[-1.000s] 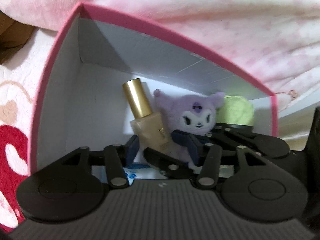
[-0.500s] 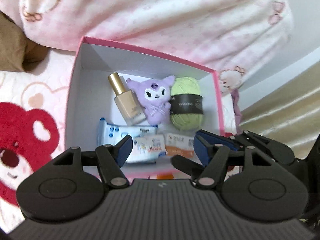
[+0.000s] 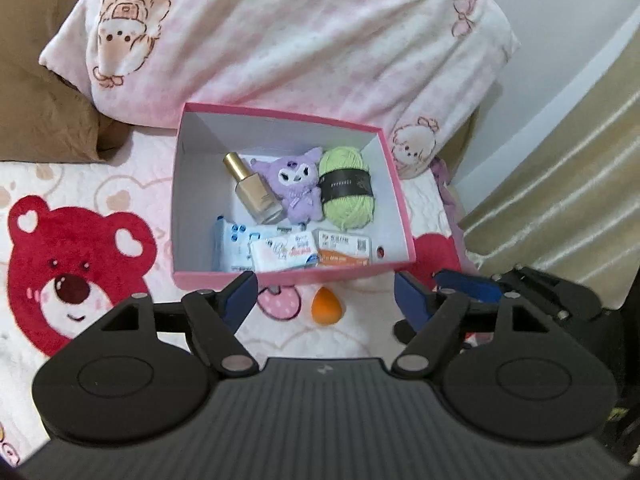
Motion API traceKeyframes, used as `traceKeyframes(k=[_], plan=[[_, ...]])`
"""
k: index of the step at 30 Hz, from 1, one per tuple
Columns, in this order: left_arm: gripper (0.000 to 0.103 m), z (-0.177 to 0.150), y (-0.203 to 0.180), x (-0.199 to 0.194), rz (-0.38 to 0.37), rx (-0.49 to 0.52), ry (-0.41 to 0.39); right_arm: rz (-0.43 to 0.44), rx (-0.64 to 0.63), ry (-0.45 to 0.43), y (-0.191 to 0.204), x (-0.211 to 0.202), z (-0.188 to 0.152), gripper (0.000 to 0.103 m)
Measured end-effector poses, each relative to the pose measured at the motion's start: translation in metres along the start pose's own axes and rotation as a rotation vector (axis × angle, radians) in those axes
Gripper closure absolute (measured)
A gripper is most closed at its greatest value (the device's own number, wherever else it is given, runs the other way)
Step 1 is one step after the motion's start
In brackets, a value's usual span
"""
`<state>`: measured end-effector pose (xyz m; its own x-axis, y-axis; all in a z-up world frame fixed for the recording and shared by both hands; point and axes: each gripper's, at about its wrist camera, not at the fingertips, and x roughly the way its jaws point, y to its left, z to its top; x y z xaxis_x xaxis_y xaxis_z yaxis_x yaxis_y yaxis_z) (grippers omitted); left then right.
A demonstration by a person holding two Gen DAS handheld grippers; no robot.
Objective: Organize objects
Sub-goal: 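Lower the bottle beside the plush doll and open the left gripper, then move the left gripper to the orange makeup sponge and close on it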
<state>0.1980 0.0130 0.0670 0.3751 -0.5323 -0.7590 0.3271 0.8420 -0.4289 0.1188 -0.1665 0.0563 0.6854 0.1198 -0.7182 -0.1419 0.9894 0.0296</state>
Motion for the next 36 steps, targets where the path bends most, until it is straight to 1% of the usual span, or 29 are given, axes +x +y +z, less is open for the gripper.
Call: traceKeyframes(k=[3,7,10,14,15,17,18,21,25,28,30,32,34,35,36], plan=[[0.025,-0.012,-0.001,-0.005,0.012,0.025,-0.005,-0.008,0.003,0.0,0.004,-0.011,-0.008,0.035],[0.02,-0.028,0.001,0.0,0.001,0.041,-0.004,-0.017,0.015,0.012,0.004,-0.015,-0.022,0.03],[0.017,-0.039,0.005,0.011,-0.007,0.039,-0.024,-0.019,0.031,0.016,0.002,-0.013,-0.034,0.028],[0.013,-0.051,0.011,0.034,-0.028,0.04,-0.016,-0.033,0.059,0.026,-0.002,-0.002,-0.053,0.025],[0.013,-0.054,0.012,0.039,-0.017,0.049,-0.016,-0.039,0.059,0.025,-0.002,0.002,-0.058,0.024],[0.013,-0.058,0.013,0.049,0.018,0.069,-0.026,-0.051,0.04,0.017,-0.002,0.011,-0.068,0.012],[0.013,-0.061,0.015,0.053,0.037,0.075,-0.035,-0.063,0.028,0.013,-0.001,0.016,-0.074,0.011],[0.01,-0.068,0.02,0.068,0.047,0.093,-0.044,-0.093,0.03,0.016,-0.004,0.032,-0.085,0.011],[0.007,-0.079,0.027,0.09,0.041,0.089,-0.032,-0.114,0.082,-0.004,-0.014,0.054,-0.1,0.011],[0.004,-0.085,0.031,0.106,0.046,0.09,-0.02,-0.104,0.087,-0.025,-0.018,0.07,-0.112,0.011],[0.004,-0.088,0.031,0.117,0.058,0.095,-0.018,-0.079,0.083,-0.044,-0.019,0.079,-0.121,0.011],[0.004,-0.091,0.031,0.127,0.076,0.091,-0.014,-0.074,0.078,-0.044,-0.019,0.091,-0.127,0.011],[0.004,-0.094,0.033,0.135,0.092,0.085,-0.071,-0.078,0.073,-0.048,-0.019,0.103,-0.133,0.011],[0.004,-0.095,0.036,0.141,0.105,0.083,-0.086,-0.091,0.07,-0.056,-0.019,0.109,-0.136,0.011],[0.004,-0.096,0.039,0.148,0.116,0.079,-0.074,-0.119,0.072,-0.062,-0.019,0.116,-0.138,0.011]])
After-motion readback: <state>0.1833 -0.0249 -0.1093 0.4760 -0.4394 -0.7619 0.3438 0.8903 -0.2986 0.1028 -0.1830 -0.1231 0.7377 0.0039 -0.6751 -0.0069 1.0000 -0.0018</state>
